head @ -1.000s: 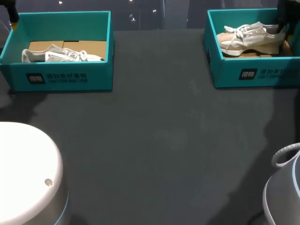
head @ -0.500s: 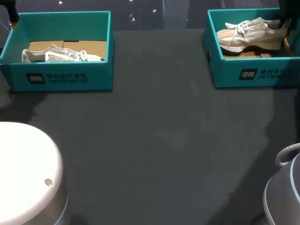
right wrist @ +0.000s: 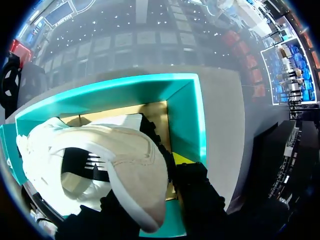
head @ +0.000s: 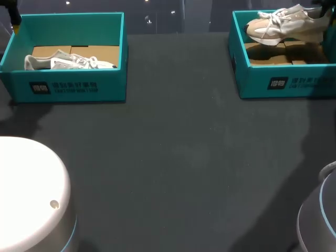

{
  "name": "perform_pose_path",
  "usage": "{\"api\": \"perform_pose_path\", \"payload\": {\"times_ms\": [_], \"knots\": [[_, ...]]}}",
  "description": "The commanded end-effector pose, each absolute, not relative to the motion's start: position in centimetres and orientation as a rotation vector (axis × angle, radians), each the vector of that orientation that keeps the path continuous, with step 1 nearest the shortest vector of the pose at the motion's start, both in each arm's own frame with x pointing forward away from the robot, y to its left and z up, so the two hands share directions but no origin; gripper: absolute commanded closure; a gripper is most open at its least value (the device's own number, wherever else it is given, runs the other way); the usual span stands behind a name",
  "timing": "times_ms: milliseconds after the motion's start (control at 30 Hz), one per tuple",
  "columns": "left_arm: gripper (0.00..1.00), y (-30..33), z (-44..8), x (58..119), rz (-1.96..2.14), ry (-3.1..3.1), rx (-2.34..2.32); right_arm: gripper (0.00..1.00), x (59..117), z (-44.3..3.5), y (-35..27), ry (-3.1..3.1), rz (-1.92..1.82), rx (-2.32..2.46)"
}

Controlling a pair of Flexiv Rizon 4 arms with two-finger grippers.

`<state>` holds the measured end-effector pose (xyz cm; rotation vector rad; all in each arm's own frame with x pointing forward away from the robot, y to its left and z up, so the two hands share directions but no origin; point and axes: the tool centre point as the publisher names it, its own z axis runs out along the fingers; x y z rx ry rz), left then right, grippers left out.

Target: Take the shoe out of the shoebox, open the shoe tongue, remove and reinsert the insole, then place the shoe into the shoebox

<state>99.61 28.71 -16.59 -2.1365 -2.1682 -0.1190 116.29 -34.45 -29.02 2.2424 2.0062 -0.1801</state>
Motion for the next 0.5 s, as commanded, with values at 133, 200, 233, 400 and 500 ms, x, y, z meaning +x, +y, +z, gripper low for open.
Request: {"api": "perform_pose_path", "payload": {"times_ms": [133,200,233,400,500], "knots": [[0.00,28.7,-16.6,99.5,-0.122,-2.168,-2.137,1.00,116.1,-25.4,-34.5,1.996,-0.191,2.235],[0.00,28.7,-16.6,99.5,-0.122,-2.168,-2.137,1.00,116.1,-24.3,-34.4,2.002,-0.191,2.226],[0.00,28.7,-16.6,99.5,-0.122,-2.168,-2.137,1.00,116.1,-23.7,-34.3,2.003,-0.190,2.220],[0.00,28.7,-16.6,99.5,-0.122,-2.168,-2.137,1.00,115.8,-20.5,-33.8,1.994,-0.170,2.186],[0.00,28.7,-16.6,99.5,-0.122,-2.168,-2.137,1.00,115.6,-18.5,-33.4,1.993,-0.167,2.150]]}}
